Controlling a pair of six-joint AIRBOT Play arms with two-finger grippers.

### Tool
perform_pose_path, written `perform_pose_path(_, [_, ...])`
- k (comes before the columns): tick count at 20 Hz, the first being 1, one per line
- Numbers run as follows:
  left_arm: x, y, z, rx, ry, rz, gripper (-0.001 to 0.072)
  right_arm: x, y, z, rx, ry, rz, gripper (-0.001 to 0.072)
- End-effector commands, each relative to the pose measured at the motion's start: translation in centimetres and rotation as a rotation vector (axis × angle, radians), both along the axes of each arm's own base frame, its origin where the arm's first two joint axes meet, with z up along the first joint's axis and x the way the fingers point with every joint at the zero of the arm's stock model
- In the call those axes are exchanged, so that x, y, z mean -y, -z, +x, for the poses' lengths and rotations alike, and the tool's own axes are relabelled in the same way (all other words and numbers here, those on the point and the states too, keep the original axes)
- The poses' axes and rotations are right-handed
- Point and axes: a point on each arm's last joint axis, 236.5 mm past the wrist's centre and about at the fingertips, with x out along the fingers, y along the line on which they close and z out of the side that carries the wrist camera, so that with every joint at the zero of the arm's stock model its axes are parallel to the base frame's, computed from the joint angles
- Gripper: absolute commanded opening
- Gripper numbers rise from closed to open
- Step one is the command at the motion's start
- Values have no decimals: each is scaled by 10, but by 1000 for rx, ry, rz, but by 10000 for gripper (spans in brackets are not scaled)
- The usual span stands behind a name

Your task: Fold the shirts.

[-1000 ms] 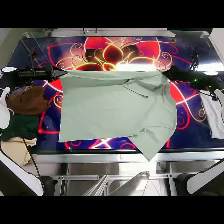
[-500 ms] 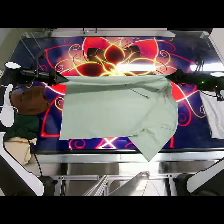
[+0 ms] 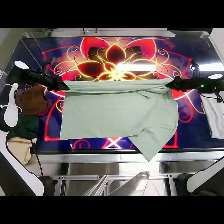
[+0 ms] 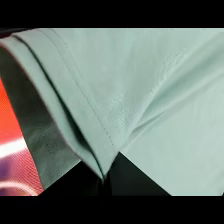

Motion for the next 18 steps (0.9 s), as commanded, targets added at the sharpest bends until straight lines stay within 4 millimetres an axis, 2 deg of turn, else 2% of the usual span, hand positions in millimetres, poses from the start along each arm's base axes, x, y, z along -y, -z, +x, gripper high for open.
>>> perform_pose_path(1, [7, 12, 3, -2, -1, 22, 3, 2, 3, 3, 5, 8, -21, 20])
perform_pose_path(4, [9, 28, -3, -53, -3, 11, 3, 2, 3, 3, 13, -4, -28, 20])
perform_pose_path(7, [7, 22, 1, -34, -9, 15, 5, 2, 3, 2, 21, -12, -34, 22])
perform_pose_path(8, [7, 14, 2, -27, 2, 13, 53, -1, 1, 0, 29, -42, -34, 180])
perform_pose_path(9, [8, 4, -1, -27, 27, 7, 286, -4, -2, -4, 27, -64, -25, 371])
perform_pose_path(10, [9, -7, -2, -30, 46, 1, 374, -4, -4, -10, 18, -97, -38, 392])
perform_pose_path(12, [12, -29, -5, -34, 74, -9, 660, 10, -11, -23, -31, -123, -110, 390])
perform_pose_path(14, [8, -49, -15, -68, 76, -11, 666, 34, -27, -44, -107, -116, -205, 390])
perform_pose_path(15, [3, -59, -23, -92, 64, -10, 666, 47, -41, -57, -142, -104, -238, 389])
perform_pose_path(17, [-13, -72, -46, -155, 2, -19, 655, 55, -75, -80, -169, -93, -219, 389])
perform_pose_path(18, [-17, -72, -62, -194, -20, -29, 615, 55, -88, -97, -197, -81, -191, 389])
